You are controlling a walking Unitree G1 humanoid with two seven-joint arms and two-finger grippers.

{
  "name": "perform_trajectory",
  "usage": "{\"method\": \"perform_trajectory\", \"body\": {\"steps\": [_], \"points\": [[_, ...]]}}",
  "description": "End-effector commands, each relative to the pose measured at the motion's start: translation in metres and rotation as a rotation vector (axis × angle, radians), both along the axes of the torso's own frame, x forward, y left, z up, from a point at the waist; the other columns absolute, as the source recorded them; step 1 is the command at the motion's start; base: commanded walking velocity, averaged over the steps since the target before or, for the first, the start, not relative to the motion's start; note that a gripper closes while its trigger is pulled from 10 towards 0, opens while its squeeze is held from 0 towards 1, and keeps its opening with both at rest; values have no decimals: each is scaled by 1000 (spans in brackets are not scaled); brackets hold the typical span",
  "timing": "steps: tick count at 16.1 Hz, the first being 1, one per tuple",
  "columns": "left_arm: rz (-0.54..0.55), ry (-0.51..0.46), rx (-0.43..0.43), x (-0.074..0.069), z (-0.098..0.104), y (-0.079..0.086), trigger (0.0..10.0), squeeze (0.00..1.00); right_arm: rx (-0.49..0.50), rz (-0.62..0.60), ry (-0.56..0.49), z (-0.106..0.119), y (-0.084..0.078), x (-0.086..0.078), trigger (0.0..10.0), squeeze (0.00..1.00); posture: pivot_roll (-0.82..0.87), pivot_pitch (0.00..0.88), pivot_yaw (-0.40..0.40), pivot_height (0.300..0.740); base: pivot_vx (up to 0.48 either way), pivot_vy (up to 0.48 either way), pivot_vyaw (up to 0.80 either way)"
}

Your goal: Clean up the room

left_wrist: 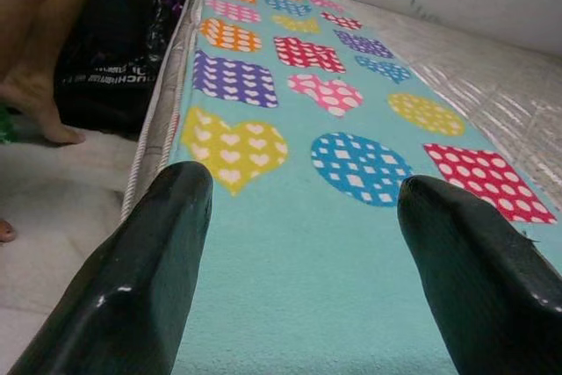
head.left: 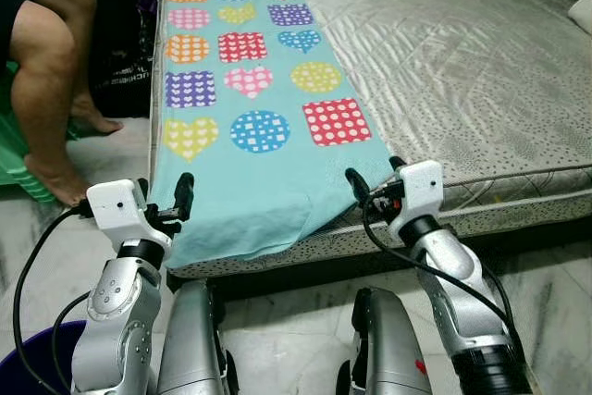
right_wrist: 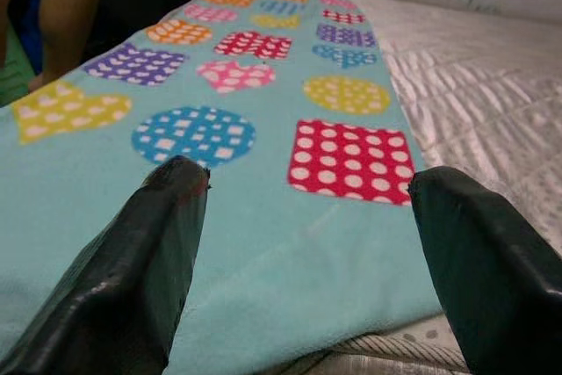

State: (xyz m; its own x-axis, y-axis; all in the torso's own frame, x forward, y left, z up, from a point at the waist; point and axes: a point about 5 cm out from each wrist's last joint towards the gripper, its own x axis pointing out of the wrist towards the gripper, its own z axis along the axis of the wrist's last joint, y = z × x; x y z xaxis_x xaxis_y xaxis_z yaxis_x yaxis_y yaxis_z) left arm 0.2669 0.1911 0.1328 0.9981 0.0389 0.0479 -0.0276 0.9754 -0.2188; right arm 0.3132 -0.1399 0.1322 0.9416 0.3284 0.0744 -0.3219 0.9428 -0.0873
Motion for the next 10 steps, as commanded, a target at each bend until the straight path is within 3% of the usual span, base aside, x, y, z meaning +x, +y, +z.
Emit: {"method": "perform_trajectory", "body": {"steps": [1,5,10], "points": [[13,-14,12,-1,4,1,10000,0,12,-2,-11,6,0,4,10000,0,-40,126,-46,512,0,0,0],[-1,-13,-27,-3,4,-5,10000,0,-11,-81,45,7,0,18,10000,0,-37,166,-63,512,0,0,0],[-31,1,-33,-8,5,-10,10000,0,25,-70,54,2,7,16,10000,0,-27,208,-53,512,0,0,0]]}}
